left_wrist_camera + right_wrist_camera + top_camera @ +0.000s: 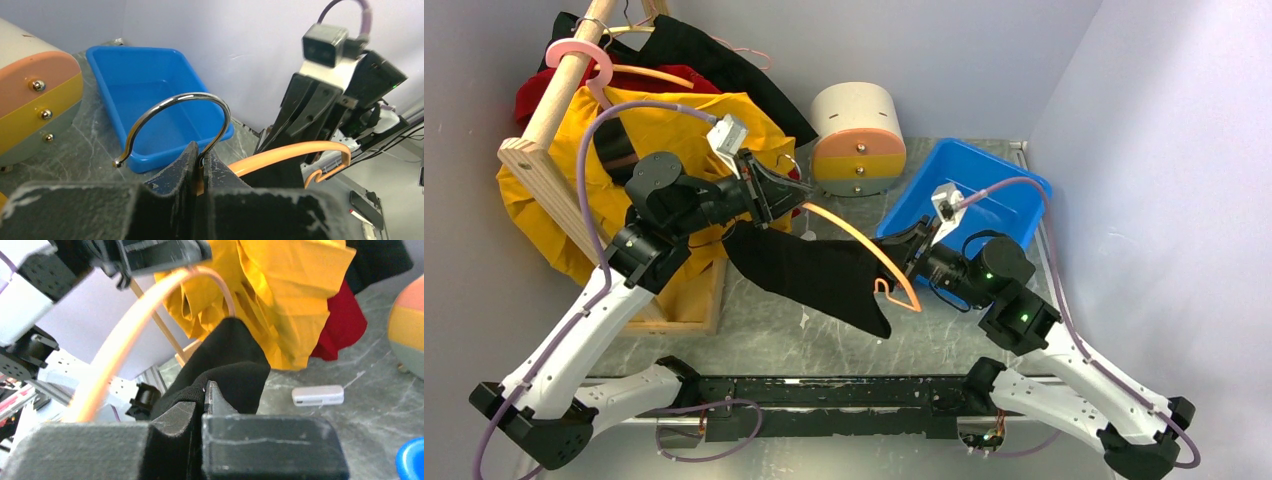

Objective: Remove the skirt from the hanger

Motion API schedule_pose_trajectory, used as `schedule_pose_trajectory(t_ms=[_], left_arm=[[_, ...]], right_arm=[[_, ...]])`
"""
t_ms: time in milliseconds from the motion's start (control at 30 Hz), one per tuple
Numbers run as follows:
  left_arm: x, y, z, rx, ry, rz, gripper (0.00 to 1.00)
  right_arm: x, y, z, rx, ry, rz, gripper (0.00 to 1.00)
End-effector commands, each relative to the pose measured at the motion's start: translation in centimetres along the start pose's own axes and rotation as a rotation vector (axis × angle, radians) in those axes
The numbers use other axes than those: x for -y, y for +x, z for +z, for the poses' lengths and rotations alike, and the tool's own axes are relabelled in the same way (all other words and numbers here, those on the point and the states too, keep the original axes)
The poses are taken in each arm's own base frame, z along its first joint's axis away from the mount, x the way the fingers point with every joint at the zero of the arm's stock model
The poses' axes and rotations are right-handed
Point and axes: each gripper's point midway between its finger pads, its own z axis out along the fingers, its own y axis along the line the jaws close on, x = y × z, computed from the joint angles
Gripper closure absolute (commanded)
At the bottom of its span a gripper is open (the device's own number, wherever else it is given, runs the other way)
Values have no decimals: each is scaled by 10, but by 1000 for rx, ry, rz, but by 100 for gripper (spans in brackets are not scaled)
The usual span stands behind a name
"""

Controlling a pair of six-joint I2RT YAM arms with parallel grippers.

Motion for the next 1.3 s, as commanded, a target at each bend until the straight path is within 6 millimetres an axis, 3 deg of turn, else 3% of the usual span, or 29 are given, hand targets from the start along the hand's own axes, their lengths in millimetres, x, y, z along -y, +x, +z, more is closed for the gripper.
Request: schedule_pose_trajectory(t_ms=[0,200,333,567,1000,1133,1267], left_arm=[[8,1,-2,9,57,75,93],[7,24,0,-45,104,74,93],[10,31,0,-58,125,65,93],[6,30,-2,-49,64,61,93],[-1,34,-11,-46,10,95,93],[-5,31,-15,-38,-33,102,93],[-4,27,-19,-26,-48,105,93]], right_arm=[[-11,-50,-2,139,-1,-43,100],[-1,-75,1,184,89,-81,100],[4,-106,2,235,163,-104,100],[21,-143,6,269,311,-193,100],[25,-237,-9,364,517,-382,100],[25,-251,-18,402,549,-387,100],[34,-247,-31,397,607,-394,100]])
